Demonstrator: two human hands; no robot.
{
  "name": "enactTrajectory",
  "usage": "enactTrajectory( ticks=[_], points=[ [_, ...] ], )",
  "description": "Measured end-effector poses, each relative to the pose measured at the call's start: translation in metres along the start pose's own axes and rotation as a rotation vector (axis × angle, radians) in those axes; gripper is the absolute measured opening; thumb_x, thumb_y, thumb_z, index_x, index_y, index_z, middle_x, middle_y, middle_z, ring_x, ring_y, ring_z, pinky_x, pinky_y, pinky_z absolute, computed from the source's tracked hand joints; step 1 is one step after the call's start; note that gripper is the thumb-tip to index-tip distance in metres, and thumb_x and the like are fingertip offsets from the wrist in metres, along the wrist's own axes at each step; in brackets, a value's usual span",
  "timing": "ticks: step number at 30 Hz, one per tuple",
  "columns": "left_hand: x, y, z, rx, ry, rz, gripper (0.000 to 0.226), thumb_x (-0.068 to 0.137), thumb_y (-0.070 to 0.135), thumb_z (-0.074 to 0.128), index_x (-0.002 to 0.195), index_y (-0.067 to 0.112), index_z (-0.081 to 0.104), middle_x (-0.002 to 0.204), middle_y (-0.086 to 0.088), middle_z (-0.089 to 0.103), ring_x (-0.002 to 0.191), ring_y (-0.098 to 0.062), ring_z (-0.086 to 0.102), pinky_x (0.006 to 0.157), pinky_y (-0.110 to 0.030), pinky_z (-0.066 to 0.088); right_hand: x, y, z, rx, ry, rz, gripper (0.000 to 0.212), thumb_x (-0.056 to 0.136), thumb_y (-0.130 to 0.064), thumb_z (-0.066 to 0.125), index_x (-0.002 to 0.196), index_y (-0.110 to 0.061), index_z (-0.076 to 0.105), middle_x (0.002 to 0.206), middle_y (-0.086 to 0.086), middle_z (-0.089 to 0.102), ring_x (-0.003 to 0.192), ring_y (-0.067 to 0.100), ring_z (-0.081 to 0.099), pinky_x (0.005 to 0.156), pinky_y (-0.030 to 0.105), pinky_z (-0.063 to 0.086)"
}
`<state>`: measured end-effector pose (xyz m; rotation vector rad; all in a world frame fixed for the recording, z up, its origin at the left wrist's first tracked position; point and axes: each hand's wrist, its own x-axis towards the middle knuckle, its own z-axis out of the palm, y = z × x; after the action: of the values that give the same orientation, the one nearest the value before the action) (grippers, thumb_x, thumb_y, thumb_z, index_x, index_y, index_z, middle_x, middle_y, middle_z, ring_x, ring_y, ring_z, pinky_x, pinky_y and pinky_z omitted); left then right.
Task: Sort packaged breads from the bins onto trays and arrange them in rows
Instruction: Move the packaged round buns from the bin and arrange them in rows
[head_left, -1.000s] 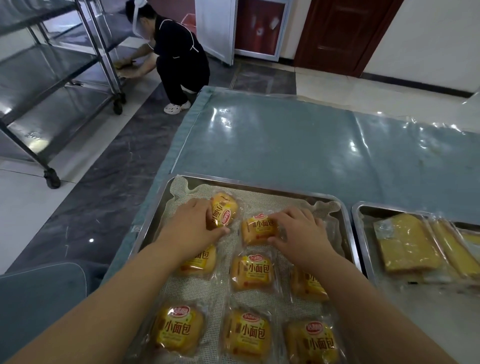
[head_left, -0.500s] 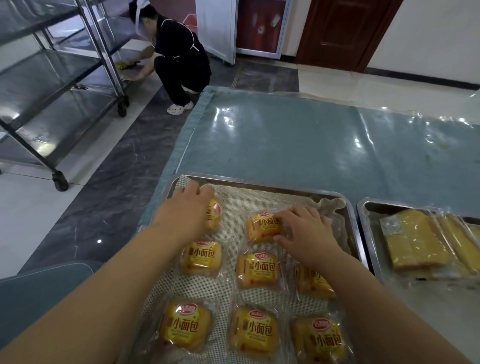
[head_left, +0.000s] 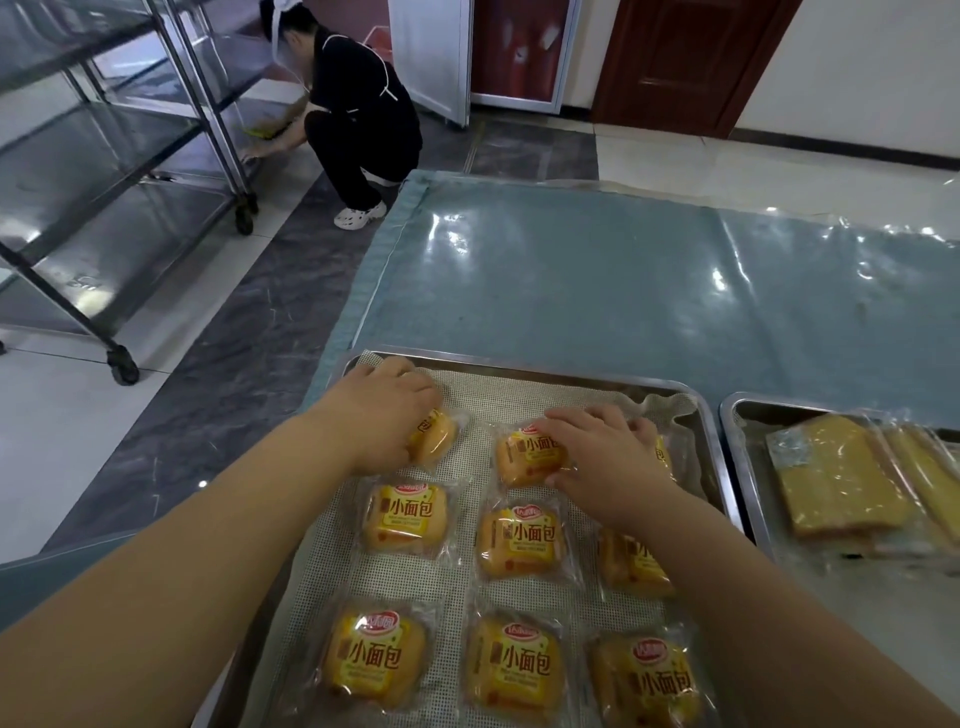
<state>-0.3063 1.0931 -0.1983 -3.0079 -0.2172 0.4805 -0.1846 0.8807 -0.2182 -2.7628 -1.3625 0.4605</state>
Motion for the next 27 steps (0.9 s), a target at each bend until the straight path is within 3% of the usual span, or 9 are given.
enactTrajectory(
  ticks=[3, 7, 14, 19, 27],
  points=[
    [-0.003, 0.001, 0.003, -0.009, 0.032, -0.079, 0.07, 0.082, 0.054, 0.058, 0.139, 0.025, 0.03, 0.142, 0.001, 0.04, 0.13, -0.021, 0.036, 0.107, -0.041, 0.034, 0.004, -0.001, -0.004, -0.017, 0.003, -0.011, 0.053, 0.09, -0.045, 0.057, 0.138, -0.044, 0.036, 0.144, -0.017, 0.038, 0.136, 0.018, 0.023, 0.11, 0.051, 0.012],
    [-0.002, 0.007, 0.01, -0.087, 0.072, -0.169, 0.073, 0.086, 0.05, 0.056, 0.141, 0.024, 0.017, 0.139, -0.006, 0.043, 0.126, -0.027, 0.04, 0.102, -0.042, 0.04, 0.011, -0.003, -0.009, 0.007, 0.051, 0.015, 0.052, 0.091, -0.047, 0.053, 0.139, -0.041, 0.036, 0.141, -0.013, 0.04, 0.133, 0.017, 0.027, 0.109, 0.047, 0.014],
    [0.004, 0.014, 0.03, -0.244, 0.009, -0.155, 0.07, 0.092, 0.036, 0.053, 0.148, 0.032, 0.012, 0.153, -0.004, 0.018, 0.137, -0.03, 0.02, 0.108, -0.047, 0.035, 0.018, -0.005, -0.001, 0.021, 0.011, 0.019, 0.057, 0.091, -0.044, 0.054, 0.143, -0.037, 0.032, 0.146, -0.008, 0.035, 0.138, 0.02, 0.022, 0.113, 0.049, 0.013],
    [0.003, 0.009, 0.035, -0.239, 0.007, -0.101, 0.062, 0.097, 0.031, 0.046, 0.149, 0.033, 0.012, 0.157, -0.001, 0.013, 0.143, -0.028, 0.01, 0.113, -0.046, 0.028, 0.02, -0.001, -0.001, 0.027, 0.013, -0.009, 0.057, 0.092, -0.042, 0.055, 0.144, -0.037, 0.031, 0.147, -0.009, 0.034, 0.138, 0.02, 0.021, 0.114, 0.047, 0.012],
    [0.003, 0.005, 0.038, -0.296, 0.072, -0.059, 0.065, 0.094, 0.018, 0.054, 0.148, 0.03, 0.02, 0.156, 0.005, 0.015, 0.144, -0.021, 0.01, 0.114, -0.047, 0.026, 0.016, 0.001, 0.0, 0.017, 0.023, -0.024, 0.056, 0.093, -0.041, 0.053, 0.144, -0.038, 0.031, 0.147, -0.009, 0.034, 0.138, 0.019, 0.021, 0.114, 0.046, 0.012]
  ],
)
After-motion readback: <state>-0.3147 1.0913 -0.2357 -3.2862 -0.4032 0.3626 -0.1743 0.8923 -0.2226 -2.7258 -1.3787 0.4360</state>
